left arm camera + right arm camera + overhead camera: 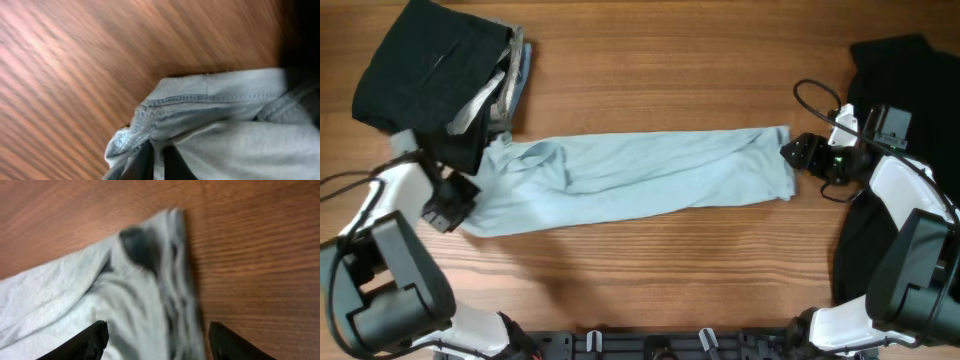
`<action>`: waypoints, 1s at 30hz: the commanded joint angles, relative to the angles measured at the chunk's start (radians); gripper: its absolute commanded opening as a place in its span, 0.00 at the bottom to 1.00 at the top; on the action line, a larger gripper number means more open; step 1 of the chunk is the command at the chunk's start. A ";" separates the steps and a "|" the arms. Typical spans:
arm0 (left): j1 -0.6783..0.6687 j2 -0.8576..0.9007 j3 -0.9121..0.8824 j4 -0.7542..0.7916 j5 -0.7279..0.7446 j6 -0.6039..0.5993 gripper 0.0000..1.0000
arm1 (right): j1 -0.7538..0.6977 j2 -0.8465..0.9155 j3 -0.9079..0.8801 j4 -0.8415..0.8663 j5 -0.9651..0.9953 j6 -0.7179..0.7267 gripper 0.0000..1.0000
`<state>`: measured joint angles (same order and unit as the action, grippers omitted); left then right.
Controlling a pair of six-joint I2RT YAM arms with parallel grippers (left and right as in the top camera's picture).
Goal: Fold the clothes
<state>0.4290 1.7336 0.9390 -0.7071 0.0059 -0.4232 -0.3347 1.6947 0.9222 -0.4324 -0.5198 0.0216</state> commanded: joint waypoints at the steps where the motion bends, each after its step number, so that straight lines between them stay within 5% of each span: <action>1: 0.098 0.014 -0.030 0.024 0.103 0.076 0.32 | 0.003 0.007 0.001 0.005 0.018 -0.020 0.83; 4: 0.100 0.014 -0.030 0.028 0.179 0.084 0.56 | 0.009 0.033 0.001 -0.022 0.013 -0.026 0.88; 11: 0.100 -0.029 0.015 -0.001 0.366 0.183 0.59 | 0.080 0.153 0.001 -0.082 -0.018 -0.045 0.86; 13: 0.100 -0.072 0.044 -0.035 0.384 0.185 0.58 | 0.102 0.181 0.001 -0.080 -0.092 -0.053 0.77; 16: 0.100 -0.168 0.092 -0.102 0.383 0.185 0.57 | 0.130 0.196 0.001 -0.076 -0.125 -0.069 0.33; 19: 0.100 -0.291 0.101 -0.121 0.383 0.185 0.57 | 0.109 0.193 0.003 -0.068 -0.087 0.003 0.04; 30: 0.100 -0.602 0.101 -0.150 0.383 0.185 0.51 | -0.087 -0.016 0.164 -0.161 -0.049 0.056 0.04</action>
<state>0.5304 1.1542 1.0229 -0.8375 0.3763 -0.2588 -0.4099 1.7805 1.0187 -0.5808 -0.5819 0.0669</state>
